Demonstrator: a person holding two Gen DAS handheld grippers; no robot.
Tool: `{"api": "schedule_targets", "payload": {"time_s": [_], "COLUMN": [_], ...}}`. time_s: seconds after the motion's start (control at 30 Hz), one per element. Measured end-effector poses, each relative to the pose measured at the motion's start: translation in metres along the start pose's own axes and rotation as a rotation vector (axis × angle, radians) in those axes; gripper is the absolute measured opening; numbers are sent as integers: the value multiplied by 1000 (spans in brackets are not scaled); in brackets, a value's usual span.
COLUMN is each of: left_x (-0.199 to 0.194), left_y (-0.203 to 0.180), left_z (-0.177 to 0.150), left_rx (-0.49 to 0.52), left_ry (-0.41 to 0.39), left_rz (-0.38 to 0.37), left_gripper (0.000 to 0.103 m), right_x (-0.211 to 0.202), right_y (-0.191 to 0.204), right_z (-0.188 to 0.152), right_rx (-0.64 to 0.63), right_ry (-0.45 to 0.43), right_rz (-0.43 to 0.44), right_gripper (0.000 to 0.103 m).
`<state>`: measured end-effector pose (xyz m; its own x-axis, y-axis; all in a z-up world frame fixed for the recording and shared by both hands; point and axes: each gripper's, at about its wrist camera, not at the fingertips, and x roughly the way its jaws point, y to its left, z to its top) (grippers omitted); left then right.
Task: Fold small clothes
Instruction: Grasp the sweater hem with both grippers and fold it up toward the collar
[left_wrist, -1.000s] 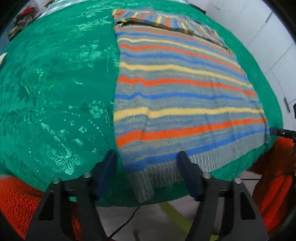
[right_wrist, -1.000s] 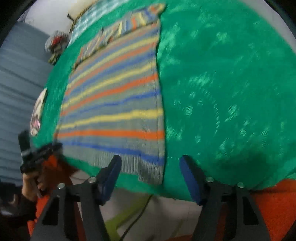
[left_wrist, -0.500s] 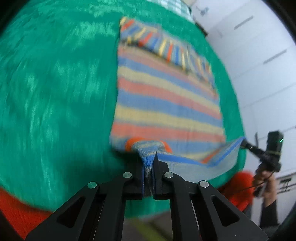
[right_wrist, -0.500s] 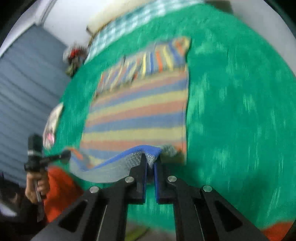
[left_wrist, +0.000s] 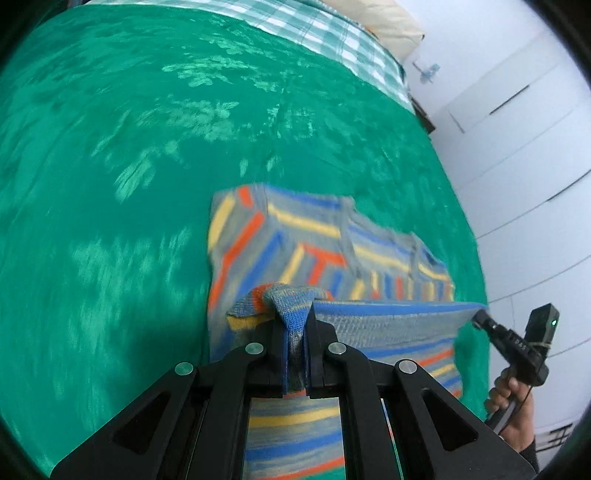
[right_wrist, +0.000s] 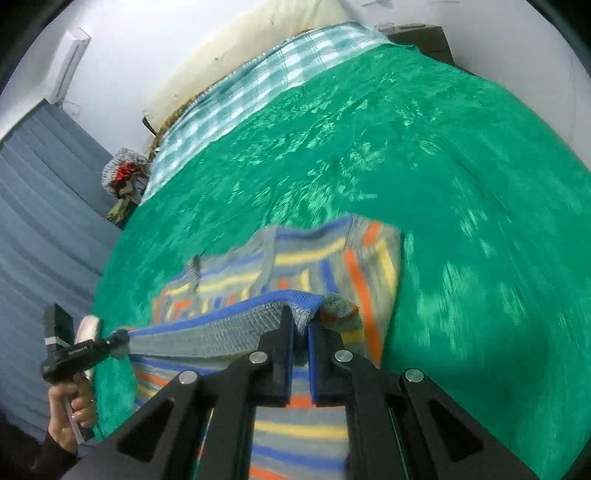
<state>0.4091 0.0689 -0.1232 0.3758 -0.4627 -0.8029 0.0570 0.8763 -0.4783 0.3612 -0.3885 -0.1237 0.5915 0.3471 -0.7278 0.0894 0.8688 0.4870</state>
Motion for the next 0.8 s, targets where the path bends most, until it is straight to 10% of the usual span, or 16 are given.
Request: {"api": "schedule_targets", "payload": {"time_s": [0.2, 0.33, 0.43, 0.67, 0.7, 0.8], "left_x": [51, 38, 17, 1, 7, 37], "left_y": [9, 20, 20, -37, -43, -24], "left_z": [46, 82, 90, -6, -32, -102], "left_rx": [-8, -87, -86, 266, 331, 411], "left_ry": [35, -110, -181, -96, -44, 182], "left_rz": [79, 146, 151, 63, 60, 196], "left_gripper": [10, 56, 58, 58, 54, 2], "right_x": [59, 64, 48, 29, 32, 41], "right_y": [-32, -55, -43, 44, 54, 50], "right_z": [31, 45, 49, 6, -15, -62], "right_rx": [61, 170, 88, -351, -425, -527], "right_ry": [9, -103, -149, 17, 82, 236], "right_rz": [8, -21, -58, -33, -25, -117], "right_gripper": [9, 38, 38, 38, 38, 37]}}
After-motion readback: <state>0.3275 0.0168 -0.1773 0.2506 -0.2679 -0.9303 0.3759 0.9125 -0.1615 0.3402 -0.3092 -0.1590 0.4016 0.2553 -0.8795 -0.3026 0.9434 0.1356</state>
